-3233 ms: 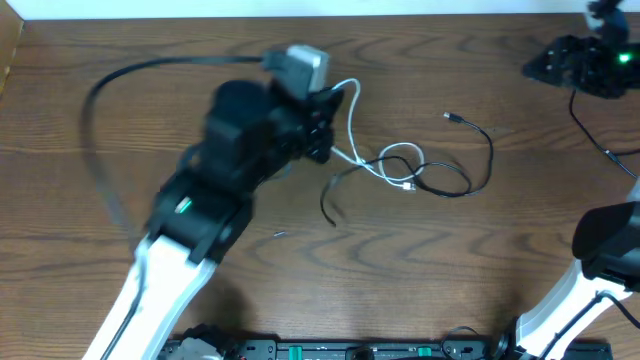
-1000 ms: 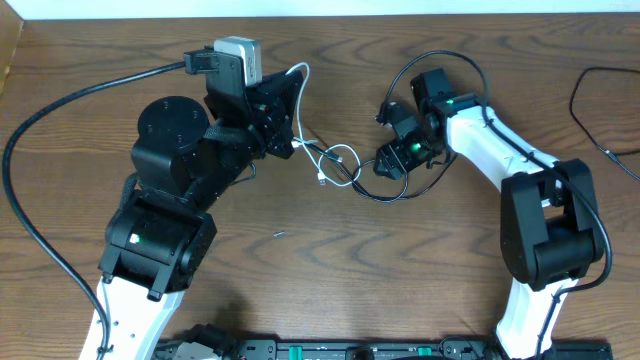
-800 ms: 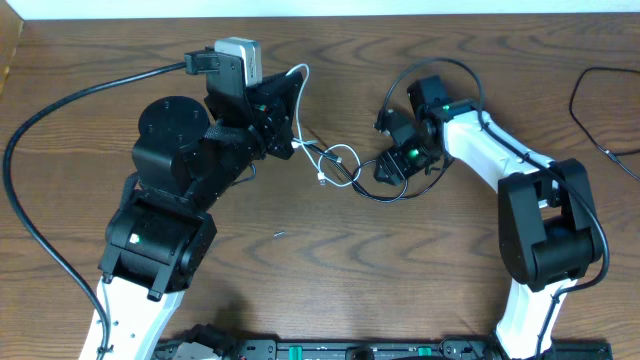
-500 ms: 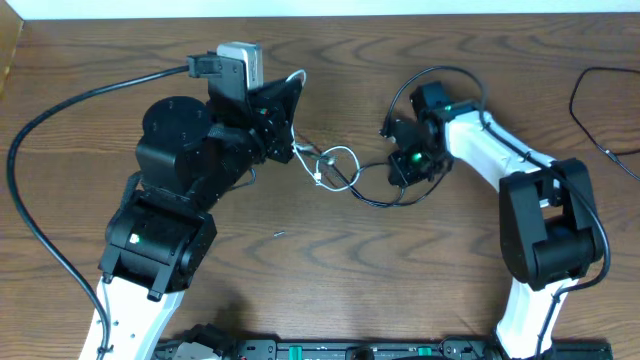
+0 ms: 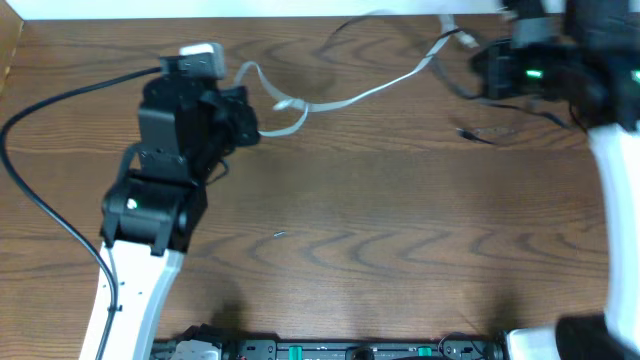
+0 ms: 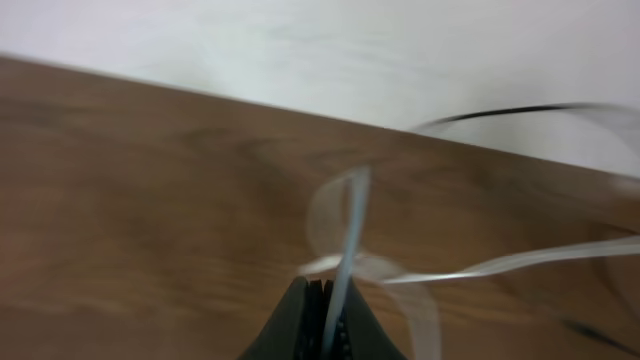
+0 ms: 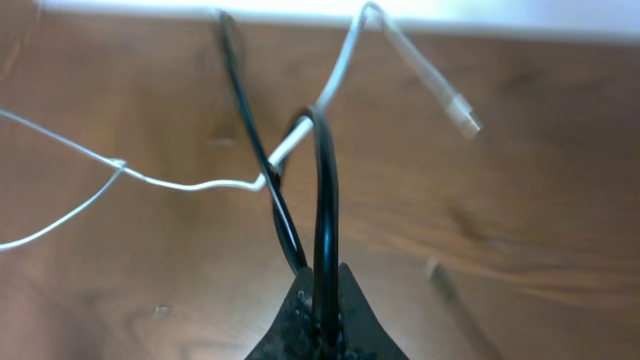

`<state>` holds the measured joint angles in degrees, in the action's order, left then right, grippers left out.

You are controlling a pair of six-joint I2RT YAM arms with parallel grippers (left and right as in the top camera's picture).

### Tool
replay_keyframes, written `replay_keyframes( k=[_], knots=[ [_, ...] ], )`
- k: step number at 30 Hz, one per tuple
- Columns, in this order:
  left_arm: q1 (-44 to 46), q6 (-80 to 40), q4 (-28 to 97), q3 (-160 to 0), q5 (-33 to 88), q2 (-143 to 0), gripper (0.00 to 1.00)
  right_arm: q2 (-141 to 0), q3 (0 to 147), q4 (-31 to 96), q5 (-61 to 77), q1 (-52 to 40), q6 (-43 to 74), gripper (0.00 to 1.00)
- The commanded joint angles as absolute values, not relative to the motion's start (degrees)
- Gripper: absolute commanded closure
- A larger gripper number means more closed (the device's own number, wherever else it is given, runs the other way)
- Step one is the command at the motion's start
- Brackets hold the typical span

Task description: Untangle cables

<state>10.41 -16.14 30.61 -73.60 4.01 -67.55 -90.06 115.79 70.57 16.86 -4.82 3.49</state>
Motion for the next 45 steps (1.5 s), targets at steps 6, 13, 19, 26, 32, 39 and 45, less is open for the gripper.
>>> replay_keyframes(
  k=[6,13,19,26,32,39,45],
  knots=[
    [-3.2,-13.3,30.8,-73.4,1.9,-71.4,0.93,-83.9,116.2,75.7,3.0,4.2,9.4,0.99],
    [-10.7,-9.6,30.8,-73.4,1.5,-74.4,0.93,-84.2,116.1,78.2,-2.5,13.7,9.4,0.99],
    [-16.1,-9.6,30.5,-73.4,-0.3,-76.4,0.93,-84.9,116.1,77.8,-4.4,23.2,9.9,0.99],
    [-17.9,-7.7,29.1,-73.4,-1.0,-77.5,0.92,-89.5,116.1,76.0,-2.7,34.1,9.8,0.99],
    [-18.2,-7.5,28.4,-73.4,-3.2,-77.5,0.92,-94.6,116.1,75.9,2.1,39.7,10.7,0.99],
    [-18.1,-7.4,28.4,-73.4,-0.7,-77.5,0.93,-96.3,116.1,71.5,1.6,42.1,12.0,0.99],
    [-16.1,-5.3,28.3,-73.4,2.6,-77.5,0.93,-97.2,116.1,68.1,1.7,42.1,12.0,0.69]
  ],
)
